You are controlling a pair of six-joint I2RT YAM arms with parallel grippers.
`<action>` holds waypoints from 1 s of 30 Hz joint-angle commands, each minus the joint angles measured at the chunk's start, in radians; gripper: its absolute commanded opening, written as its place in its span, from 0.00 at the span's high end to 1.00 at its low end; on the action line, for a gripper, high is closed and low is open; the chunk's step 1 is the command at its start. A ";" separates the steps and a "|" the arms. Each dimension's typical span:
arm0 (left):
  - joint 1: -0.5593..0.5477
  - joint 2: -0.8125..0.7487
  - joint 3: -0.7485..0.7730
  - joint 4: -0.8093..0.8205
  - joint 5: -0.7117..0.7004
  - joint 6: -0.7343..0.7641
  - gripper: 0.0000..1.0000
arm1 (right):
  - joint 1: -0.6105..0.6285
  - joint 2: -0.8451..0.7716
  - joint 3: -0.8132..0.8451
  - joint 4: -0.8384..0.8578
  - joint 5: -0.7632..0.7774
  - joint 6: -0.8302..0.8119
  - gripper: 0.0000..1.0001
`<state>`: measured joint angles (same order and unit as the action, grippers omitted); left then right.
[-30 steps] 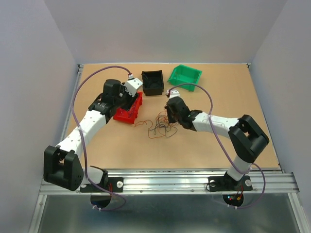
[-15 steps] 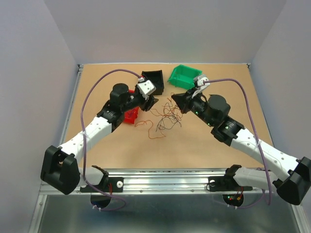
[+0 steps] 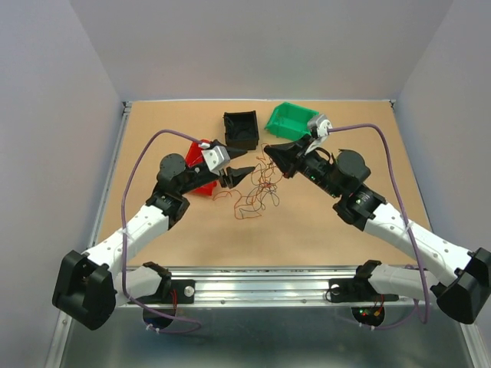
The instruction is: Untangle the cables
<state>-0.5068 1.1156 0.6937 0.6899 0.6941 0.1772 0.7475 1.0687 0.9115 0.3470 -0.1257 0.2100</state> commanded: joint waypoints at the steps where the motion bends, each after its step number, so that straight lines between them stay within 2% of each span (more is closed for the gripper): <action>1: 0.001 -0.056 -0.013 0.140 0.091 -0.005 0.38 | 0.000 0.025 0.040 0.084 -0.061 0.017 0.99; 8: -0.010 0.084 0.062 0.163 0.263 -0.054 0.39 | -0.002 0.060 0.046 0.147 -0.103 0.048 0.99; 19: -0.099 0.251 0.170 0.166 0.159 -0.047 0.44 | 0.000 0.111 0.095 0.234 -0.192 0.129 1.00; 21: -0.102 0.317 0.200 0.166 0.133 -0.042 0.55 | 0.000 0.117 0.119 0.254 -0.207 0.147 0.99; 22: -0.105 0.341 0.229 0.151 0.125 -0.039 0.64 | -0.002 0.116 0.131 0.256 -0.215 0.153 1.00; 24: -0.105 0.406 0.243 0.119 0.122 -0.009 0.71 | 0.000 0.105 0.170 0.257 -0.215 0.160 1.00; 30: -0.104 0.463 0.195 0.085 0.073 0.067 0.73 | -0.002 0.022 0.314 0.216 -0.131 0.138 1.00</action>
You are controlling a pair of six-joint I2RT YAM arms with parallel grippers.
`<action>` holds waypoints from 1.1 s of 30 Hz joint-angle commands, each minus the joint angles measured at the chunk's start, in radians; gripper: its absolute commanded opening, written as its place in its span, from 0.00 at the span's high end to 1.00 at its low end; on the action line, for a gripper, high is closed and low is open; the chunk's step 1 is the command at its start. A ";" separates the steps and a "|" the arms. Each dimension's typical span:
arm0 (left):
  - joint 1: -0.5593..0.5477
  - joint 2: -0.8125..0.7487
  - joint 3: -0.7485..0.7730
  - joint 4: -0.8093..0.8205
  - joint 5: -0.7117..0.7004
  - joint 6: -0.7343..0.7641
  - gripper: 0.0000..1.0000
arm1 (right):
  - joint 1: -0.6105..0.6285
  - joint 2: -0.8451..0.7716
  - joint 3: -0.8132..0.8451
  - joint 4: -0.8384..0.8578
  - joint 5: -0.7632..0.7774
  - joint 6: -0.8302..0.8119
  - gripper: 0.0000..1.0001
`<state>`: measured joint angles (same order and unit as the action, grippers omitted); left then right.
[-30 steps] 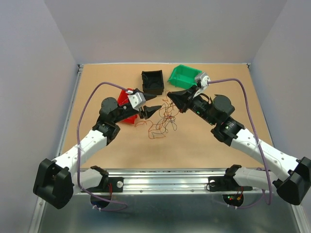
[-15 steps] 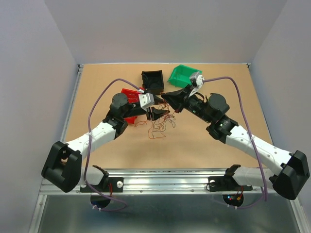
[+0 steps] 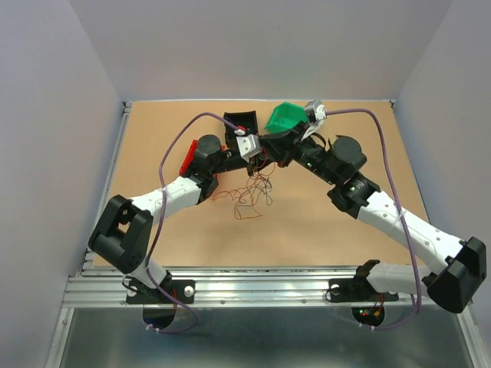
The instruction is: Untangle the cables
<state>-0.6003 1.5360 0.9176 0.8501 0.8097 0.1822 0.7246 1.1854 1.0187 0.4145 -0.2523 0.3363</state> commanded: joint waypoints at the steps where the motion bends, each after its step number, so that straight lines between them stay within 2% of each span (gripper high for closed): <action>1: -0.010 0.047 -0.031 -0.083 -0.055 0.066 0.73 | 0.021 -0.115 0.224 0.148 0.010 0.004 0.99; 3: -0.010 0.058 -0.031 -0.097 -0.064 0.069 0.72 | 0.021 -0.124 0.268 0.148 0.041 -0.011 0.99; 7: -0.009 0.046 -0.037 -0.108 -0.055 0.068 0.68 | 0.021 -0.119 0.394 0.034 0.128 -0.057 0.99; 10: -0.009 -0.011 -0.066 -0.096 -0.043 0.069 0.58 | 0.021 -0.136 0.379 0.024 0.156 -0.068 0.99; 13: -0.009 -0.036 -0.094 -0.082 -0.041 0.066 0.57 | 0.021 -0.116 0.411 0.033 0.168 -0.094 0.99; 20: -0.009 0.009 -0.065 -0.143 -0.073 0.089 0.57 | 0.021 -0.018 0.612 0.030 0.194 -0.151 0.99; 25: -0.003 0.111 0.041 -0.249 -0.243 0.079 0.55 | 0.021 0.040 0.745 0.040 0.248 -0.218 0.99; 29: 0.011 0.216 0.122 -0.342 -0.216 0.057 0.53 | 0.022 0.104 0.814 0.141 0.288 -0.269 0.99; 33: 0.011 0.295 0.196 -0.419 -0.250 0.039 0.52 | 0.021 0.167 0.935 0.208 0.301 -0.327 0.99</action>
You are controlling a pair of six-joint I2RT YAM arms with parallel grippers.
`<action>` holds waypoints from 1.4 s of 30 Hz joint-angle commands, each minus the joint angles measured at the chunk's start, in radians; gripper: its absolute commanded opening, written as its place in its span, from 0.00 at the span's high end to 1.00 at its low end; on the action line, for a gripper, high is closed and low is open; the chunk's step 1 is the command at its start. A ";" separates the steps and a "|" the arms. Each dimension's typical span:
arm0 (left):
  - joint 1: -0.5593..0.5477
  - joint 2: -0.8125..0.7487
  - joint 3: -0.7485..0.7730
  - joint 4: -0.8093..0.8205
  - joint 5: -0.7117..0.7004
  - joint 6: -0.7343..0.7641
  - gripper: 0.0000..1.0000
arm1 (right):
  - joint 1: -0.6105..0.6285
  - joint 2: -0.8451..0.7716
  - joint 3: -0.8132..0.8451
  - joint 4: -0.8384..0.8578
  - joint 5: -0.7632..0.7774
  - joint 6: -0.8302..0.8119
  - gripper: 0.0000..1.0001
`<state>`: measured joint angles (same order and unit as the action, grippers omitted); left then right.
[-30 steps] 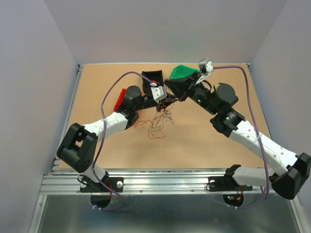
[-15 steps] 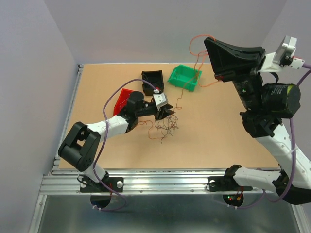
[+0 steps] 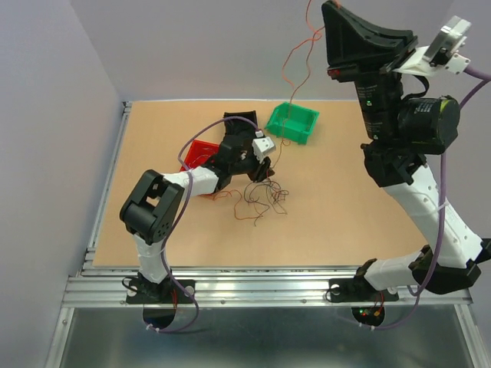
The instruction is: Untangle the cables
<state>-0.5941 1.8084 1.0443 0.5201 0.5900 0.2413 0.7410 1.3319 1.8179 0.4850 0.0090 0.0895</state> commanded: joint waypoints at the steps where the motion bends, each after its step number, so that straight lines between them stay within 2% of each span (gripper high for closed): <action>1: 0.008 0.029 0.088 -0.103 -0.038 -0.022 0.52 | 0.004 0.032 0.158 0.157 0.043 -0.080 1.00; 5: 0.014 0.032 0.100 -0.126 -0.045 -0.030 0.50 | 0.004 0.079 0.285 0.181 0.036 -0.080 0.99; 10: 0.013 0.017 0.097 -0.129 -0.099 -0.040 0.50 | 0.004 0.092 0.334 0.194 0.083 -0.089 0.99; 17: 0.016 0.100 0.177 -0.227 -0.186 -0.062 0.56 | 0.005 0.165 0.491 0.234 0.152 -0.142 1.00; 19: 0.020 0.082 0.171 -0.218 -0.191 -0.065 0.56 | 0.004 0.133 0.463 0.234 0.166 -0.135 0.99; 24: 0.028 0.003 0.126 -0.186 -0.214 -0.060 0.56 | 0.004 -0.022 0.116 0.293 0.242 -0.181 1.00; 26: 0.046 -0.036 0.109 -0.186 -0.214 -0.066 0.56 | 0.004 -0.059 0.051 0.316 0.296 -0.233 1.00; 30: 0.103 -0.144 0.082 -0.175 -0.144 -0.076 0.56 | 0.004 -0.120 -0.104 0.317 0.434 -0.326 0.99; 31: 0.114 -0.162 0.074 -0.173 -0.119 -0.076 0.56 | 0.004 -0.137 -0.188 0.317 0.466 -0.370 0.99; 35: 0.145 -0.237 0.046 -0.183 -0.001 -0.073 0.69 | 0.004 -0.189 -0.437 0.316 0.676 -0.494 0.99; 36: 0.145 -0.262 0.043 -0.187 0.004 -0.066 0.76 | 0.003 -0.195 -0.484 0.313 0.789 -0.511 0.99; 38: 0.145 -0.280 0.033 -0.187 0.020 -0.066 0.78 | -0.009 -0.191 -0.633 0.314 0.990 -0.551 0.99; 41: 0.145 -0.307 0.023 -0.187 0.017 -0.065 0.78 | -0.012 -0.223 -0.814 0.281 1.079 -0.464 0.99; 42: 0.145 -0.311 0.022 -0.189 0.030 -0.059 0.70 | -0.012 -0.241 -0.909 0.227 1.066 -0.400 1.00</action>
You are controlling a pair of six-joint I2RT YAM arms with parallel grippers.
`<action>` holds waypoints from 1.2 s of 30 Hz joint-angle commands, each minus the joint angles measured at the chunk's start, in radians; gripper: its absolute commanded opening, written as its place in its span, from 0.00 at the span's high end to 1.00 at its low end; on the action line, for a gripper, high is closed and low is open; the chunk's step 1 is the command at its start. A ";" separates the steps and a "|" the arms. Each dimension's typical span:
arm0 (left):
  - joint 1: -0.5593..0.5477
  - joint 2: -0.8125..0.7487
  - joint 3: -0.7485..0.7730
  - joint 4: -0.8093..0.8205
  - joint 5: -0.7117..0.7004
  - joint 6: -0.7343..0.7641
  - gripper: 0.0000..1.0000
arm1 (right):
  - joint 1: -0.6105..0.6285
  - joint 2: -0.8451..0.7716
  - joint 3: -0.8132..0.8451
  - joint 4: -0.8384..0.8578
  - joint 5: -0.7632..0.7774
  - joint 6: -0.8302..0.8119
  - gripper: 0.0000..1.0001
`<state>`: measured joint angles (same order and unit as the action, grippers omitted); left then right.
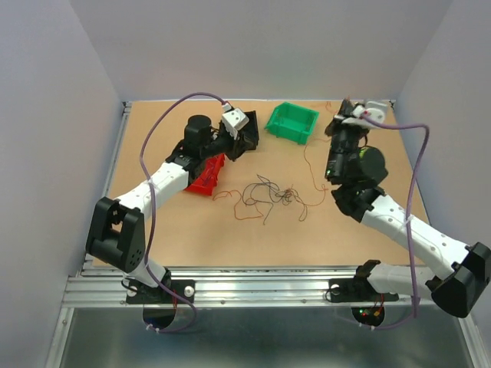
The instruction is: Untangle the cables
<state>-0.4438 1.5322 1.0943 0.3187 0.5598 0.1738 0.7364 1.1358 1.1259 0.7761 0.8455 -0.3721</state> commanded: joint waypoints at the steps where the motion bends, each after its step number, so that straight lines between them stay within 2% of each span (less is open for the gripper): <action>1: -0.006 -0.043 -0.031 0.014 0.080 0.013 0.66 | -0.009 -0.095 -0.254 -0.133 0.193 0.207 1.00; 2: -0.007 -0.044 -0.040 0.016 0.150 0.021 0.62 | -0.015 -0.117 -0.285 -0.209 0.112 0.257 1.00; 3: -0.009 -0.050 -0.048 0.032 0.194 0.033 0.54 | -0.015 -0.149 -0.334 -0.237 0.077 0.338 1.00; 4: -0.013 -0.053 -0.065 0.042 0.256 0.041 0.51 | -0.017 -0.162 -0.347 -0.267 0.005 0.357 0.99; 5: -0.025 -0.056 -0.071 0.049 0.273 0.052 0.48 | -0.017 -0.171 -0.354 -0.267 0.004 0.369 0.99; 8: -0.081 -0.073 -0.123 0.133 0.276 0.079 0.44 | -0.015 -0.195 -0.334 -0.325 -0.151 0.426 1.00; 12: -0.128 -0.043 -0.117 0.216 0.279 0.035 0.43 | -0.015 -0.199 -0.249 -0.360 -0.305 0.453 0.99; 18: -0.193 0.013 0.010 0.261 0.305 -0.052 0.43 | -0.015 -0.127 -0.023 -0.466 -0.503 0.479 0.99; 23: -0.251 0.035 0.009 0.393 0.280 -0.137 0.41 | -0.015 -0.067 0.084 -0.442 -0.557 0.496 0.99; 27: -0.259 0.149 0.056 0.427 0.279 -0.200 0.41 | -0.015 -0.038 0.136 -0.393 -0.566 0.507 0.99; 28: -0.260 0.164 0.070 0.428 0.273 -0.206 0.42 | -0.015 -0.033 0.144 -0.390 -0.566 0.509 0.99; 30: -0.262 0.192 0.098 0.421 0.255 -0.212 0.55 | -0.015 -0.025 0.164 -0.377 -0.571 0.515 1.00; 31: -0.262 0.207 0.104 0.410 0.246 -0.209 0.64 | -0.015 -0.027 0.166 -0.373 -0.572 0.516 0.99; 32: -0.262 0.210 0.113 0.380 0.226 -0.189 0.80 | -0.015 -0.031 0.164 -0.367 -0.568 0.516 0.99; 34: -0.260 0.204 0.118 0.349 0.215 -0.178 0.96 | -0.015 -0.045 0.158 -0.367 -0.548 0.509 0.99; 35: -0.260 0.197 0.121 0.317 0.201 -0.146 1.00 | -0.015 -0.053 0.135 -0.368 -0.530 0.492 0.99; 36: -0.260 0.187 0.124 0.294 0.193 -0.116 1.00 | -0.015 -0.079 0.118 -0.368 -0.470 0.481 1.00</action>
<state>-0.7052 1.7737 1.1542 0.6334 0.7841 0.0017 0.7258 1.1130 1.2312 0.3519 0.3004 0.1307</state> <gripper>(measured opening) 0.040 0.025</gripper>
